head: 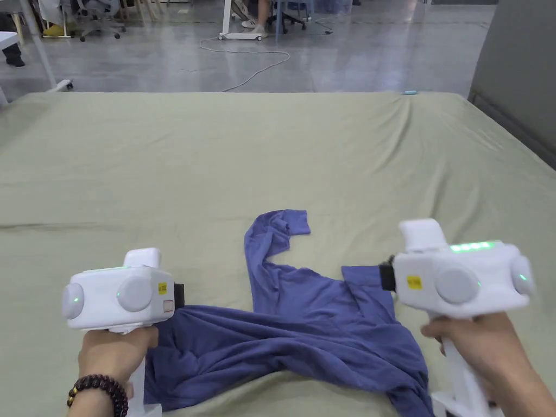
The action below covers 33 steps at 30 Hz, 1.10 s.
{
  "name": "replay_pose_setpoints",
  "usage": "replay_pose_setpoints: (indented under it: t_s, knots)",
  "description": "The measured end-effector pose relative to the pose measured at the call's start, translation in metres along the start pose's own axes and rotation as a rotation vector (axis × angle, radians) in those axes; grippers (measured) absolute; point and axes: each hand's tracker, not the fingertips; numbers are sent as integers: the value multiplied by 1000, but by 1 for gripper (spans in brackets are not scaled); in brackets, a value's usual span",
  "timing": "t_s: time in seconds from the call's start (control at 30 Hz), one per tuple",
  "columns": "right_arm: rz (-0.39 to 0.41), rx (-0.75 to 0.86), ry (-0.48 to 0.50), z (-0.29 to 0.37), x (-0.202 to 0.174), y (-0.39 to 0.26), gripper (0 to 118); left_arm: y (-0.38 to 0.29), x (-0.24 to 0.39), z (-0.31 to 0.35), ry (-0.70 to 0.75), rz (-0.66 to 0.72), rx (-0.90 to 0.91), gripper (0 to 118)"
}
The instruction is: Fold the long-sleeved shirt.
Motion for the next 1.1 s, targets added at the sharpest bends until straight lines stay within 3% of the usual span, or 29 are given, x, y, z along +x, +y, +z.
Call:
replay_pose_setpoints:
  t_s: [0.03,0.07,0.1,0.13,0.17,0.3,0.4,0.43,0.53,0.57,0.6,0.63,0.7,0.83,0.93,1.1]
  knots:
    - [26,-15,26,-17,-4,15,3,-1,-1,5,-5,20,13,2]
    - [45,-39,66,-39,-7,28,27,-7,0,17,-16,28,37,2]
    - [74,-65,77,-62,-12,39,80,-14,0,31,-34,48,57,2]
    - [93,-118,97,-88,-18,48,111,-23,-2,44,-66,82,70,2]
    - [117,-175,89,-109,-22,51,117,-26,-6,46,-88,102,83,2]
    - [236,-382,88,-176,-43,47,111,-44,-13,64,-73,73,88,2]
    - [321,-491,58,-209,-56,30,90,-44,-23,68,-68,92,76,2]
    - [343,-511,41,-216,-58,24,90,-45,-24,67,-66,95,77,2]
    - [303,-469,47,-207,-62,23,89,-42,-30,64,-53,100,80,2]
    - [304,-464,62,-201,-61,24,83,-44,-29,64,-50,101,77,2]
    - [292,-447,118,-196,-60,23,64,-42,-30,63,-50,102,78,2]
    - [294,-433,111,-191,-59,25,47,-40,-31,61,-51,102,82,2]
    - [297,-413,115,-184,-58,24,0,-35,-27,60,-47,105,89,2]
    - [250,-309,130,-147,-48,45,0,-9,-19,72,-66,82,167,2]
    - [252,-143,72,-93,-30,83,0,24,-15,92,-97,42,264,2]
    - [159,94,41,2,15,164,0,104,-3,139,-151,29,472,2]
